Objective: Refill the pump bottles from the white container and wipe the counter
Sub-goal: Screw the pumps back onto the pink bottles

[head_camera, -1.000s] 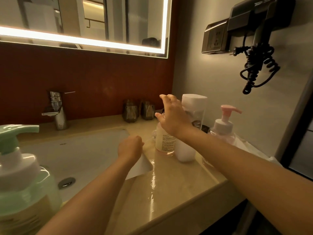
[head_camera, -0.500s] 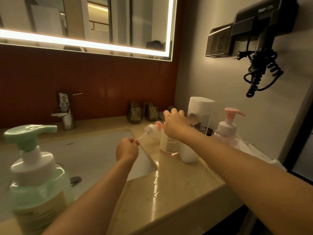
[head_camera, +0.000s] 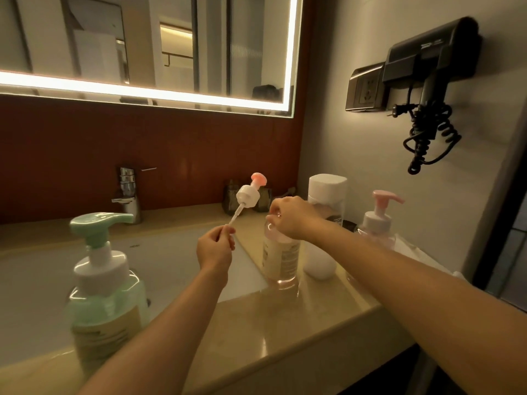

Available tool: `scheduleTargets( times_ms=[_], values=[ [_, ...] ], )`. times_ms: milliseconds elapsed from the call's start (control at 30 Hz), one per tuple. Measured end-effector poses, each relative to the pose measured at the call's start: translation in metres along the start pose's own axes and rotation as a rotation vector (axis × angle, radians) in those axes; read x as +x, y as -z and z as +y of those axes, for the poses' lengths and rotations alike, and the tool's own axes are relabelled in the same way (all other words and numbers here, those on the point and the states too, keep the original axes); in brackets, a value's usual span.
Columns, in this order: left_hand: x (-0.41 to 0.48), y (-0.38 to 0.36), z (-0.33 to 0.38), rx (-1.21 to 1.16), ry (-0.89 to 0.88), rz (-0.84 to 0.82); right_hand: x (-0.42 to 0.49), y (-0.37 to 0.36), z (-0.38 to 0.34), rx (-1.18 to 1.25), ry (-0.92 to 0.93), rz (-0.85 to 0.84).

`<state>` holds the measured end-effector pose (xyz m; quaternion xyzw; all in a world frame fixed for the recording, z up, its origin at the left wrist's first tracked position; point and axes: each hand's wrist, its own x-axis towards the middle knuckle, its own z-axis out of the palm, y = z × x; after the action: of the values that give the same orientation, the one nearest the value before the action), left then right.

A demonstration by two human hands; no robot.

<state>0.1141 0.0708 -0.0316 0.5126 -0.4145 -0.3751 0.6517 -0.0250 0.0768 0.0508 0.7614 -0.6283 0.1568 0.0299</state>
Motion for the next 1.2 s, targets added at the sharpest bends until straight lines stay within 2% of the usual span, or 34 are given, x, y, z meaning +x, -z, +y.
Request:
scheduleTargets(
  times_ms=[167,333,500,633,800,967,1200],
  values=[
    [-0.013,0.006,0.009,-0.061,-0.026,-0.025,-0.018,-0.003,-0.008,0.121,-0.025,0.056],
    [-0.020,0.011,0.016,-0.095,-0.062,-0.101,-0.016,0.008,-0.015,0.476,-0.148,0.240],
    [-0.020,0.009,0.025,-0.113,-0.105,-0.217,-0.001,0.014,-0.018,0.946,-0.260,0.233],
    [-0.017,0.003,0.029,-0.103,-0.140,-0.287,0.005,0.020,-0.018,1.123,-0.228,0.242],
    [-0.011,-0.008,0.033,-0.070,-0.140,-0.340,0.008,0.036,-0.012,1.197,-0.191,0.341],
    [-0.011,-0.008,0.017,0.022,-0.082,-0.300,0.003,0.054,-0.001,1.047,-0.141,0.529],
    [-0.032,-0.015,0.007,0.032,-0.046,-0.360,-0.015,0.069,0.006,0.870,-0.063,0.618]
  ],
)
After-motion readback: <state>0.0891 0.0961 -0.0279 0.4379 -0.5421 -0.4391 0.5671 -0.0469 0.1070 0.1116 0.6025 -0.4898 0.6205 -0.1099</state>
